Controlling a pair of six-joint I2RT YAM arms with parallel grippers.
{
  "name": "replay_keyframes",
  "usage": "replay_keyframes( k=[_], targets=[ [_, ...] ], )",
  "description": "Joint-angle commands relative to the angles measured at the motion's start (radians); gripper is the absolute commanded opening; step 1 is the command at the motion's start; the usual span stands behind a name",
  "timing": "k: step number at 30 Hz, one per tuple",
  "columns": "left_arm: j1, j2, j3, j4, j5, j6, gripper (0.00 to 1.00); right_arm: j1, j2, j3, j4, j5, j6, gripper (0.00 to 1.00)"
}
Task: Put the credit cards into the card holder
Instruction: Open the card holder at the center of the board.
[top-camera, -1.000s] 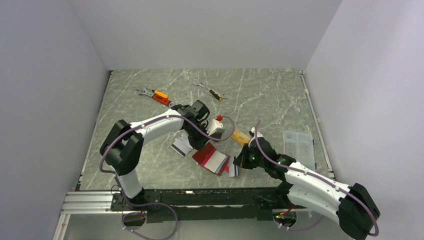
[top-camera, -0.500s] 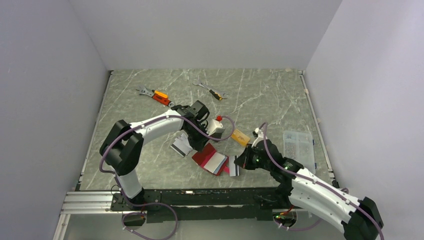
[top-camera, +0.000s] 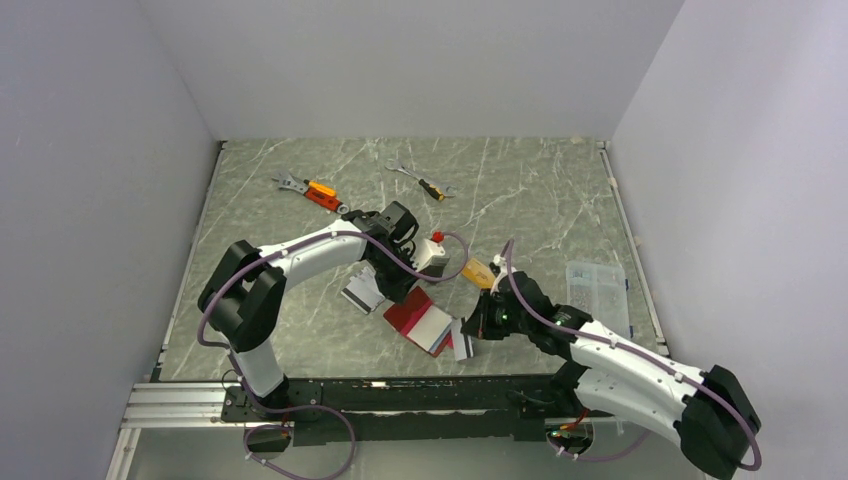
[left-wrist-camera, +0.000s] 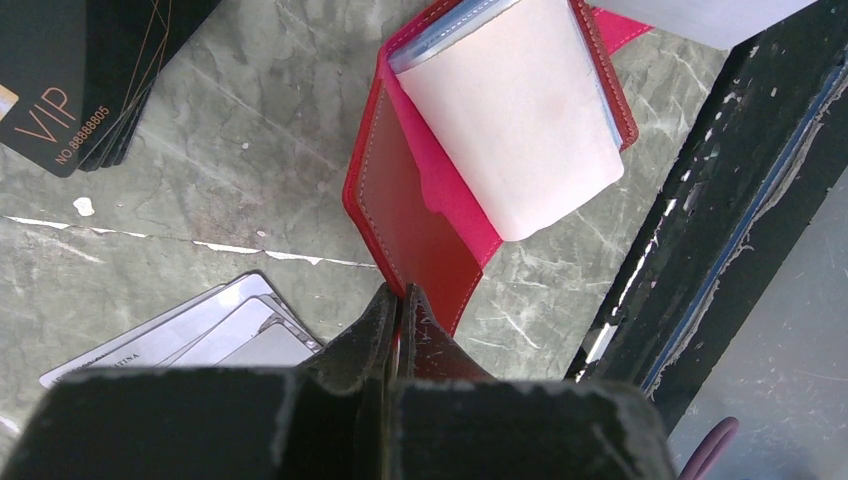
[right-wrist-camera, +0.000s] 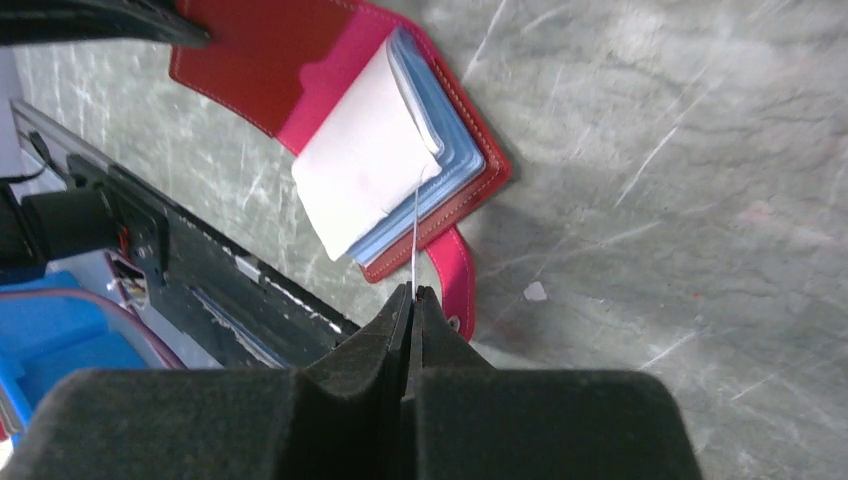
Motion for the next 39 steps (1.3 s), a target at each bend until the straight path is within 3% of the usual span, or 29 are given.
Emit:
replay_keyframes(
  k=[1, 21, 30, 39],
  targets=[
    [0.0, -0.032, -0.005, 0.003, 0.002, -0.011, 0.0, 0.016, 0.021, -0.013, 0.068, -0.078, -0.002, 0.0],
    [-0.006, -0.026, -0.007, 0.001, 0.002, -0.007, 0.0, 0.018, 0.105, -0.052, 0.2, -0.136, 0.007, 0.0],
    [-0.005, -0.037, -0.011, 0.003, 0.002, -0.004, 0.0, 0.018, 0.08, -0.025, 0.069, -0.125, -0.014, 0.0],
    [-0.005, -0.038, -0.012, 0.001, 0.002, -0.003, 0.0, 0.018, 0.055, 0.012, 0.052, -0.133, -0.021, 0.0]
  ],
)
